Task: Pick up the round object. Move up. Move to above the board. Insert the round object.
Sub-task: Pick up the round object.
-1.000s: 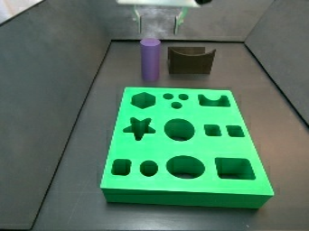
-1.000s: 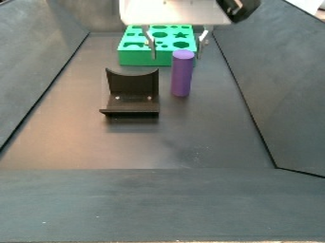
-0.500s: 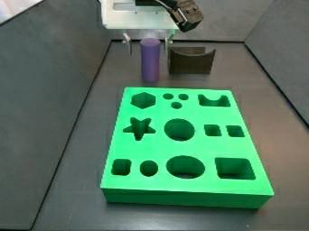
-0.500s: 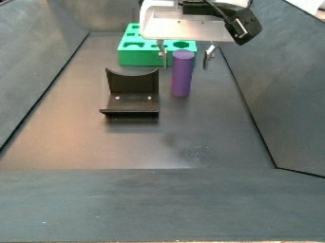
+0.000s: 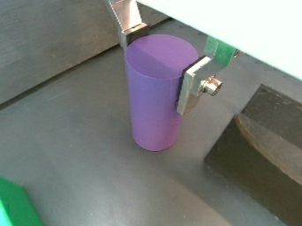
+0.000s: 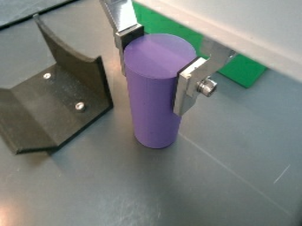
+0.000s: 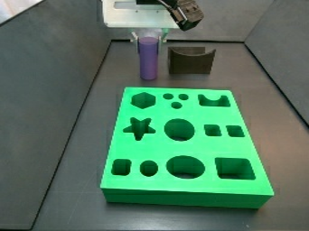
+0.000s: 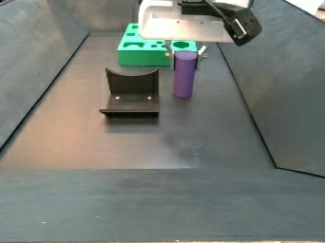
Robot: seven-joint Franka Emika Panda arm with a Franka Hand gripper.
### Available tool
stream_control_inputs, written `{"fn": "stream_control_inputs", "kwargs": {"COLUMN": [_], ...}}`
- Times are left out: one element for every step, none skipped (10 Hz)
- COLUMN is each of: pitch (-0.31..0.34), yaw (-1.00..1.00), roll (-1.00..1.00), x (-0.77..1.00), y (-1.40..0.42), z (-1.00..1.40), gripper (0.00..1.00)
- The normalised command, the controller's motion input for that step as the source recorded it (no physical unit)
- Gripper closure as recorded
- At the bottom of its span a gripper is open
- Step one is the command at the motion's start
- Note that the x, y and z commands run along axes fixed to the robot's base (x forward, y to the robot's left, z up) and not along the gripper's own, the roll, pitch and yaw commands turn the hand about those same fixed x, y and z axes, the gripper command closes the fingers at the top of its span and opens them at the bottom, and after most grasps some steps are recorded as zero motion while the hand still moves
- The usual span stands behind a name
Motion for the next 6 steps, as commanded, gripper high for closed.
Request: {"fn": "stream_control_inputs", "kwargs": {"pitch": [0.0, 0.0, 0.0, 0.0, 0.0, 0.0], "yaw": [0.0, 0.0, 0.0, 0.0, 0.0, 0.0], "roll": [0.0, 0.0, 0.0, 0.0, 0.0, 0.0], "x": [0.0, 0.0, 0.0, 0.0, 0.0, 0.0], "y": [0.0, 0.0, 0.0, 0.0, 0.0, 0.0], "z": [0.0, 0.0, 0.0, 0.0, 0.0, 0.0], "gripper": [1.0, 1.0, 1.0, 1.0, 1.0, 1.0]}}
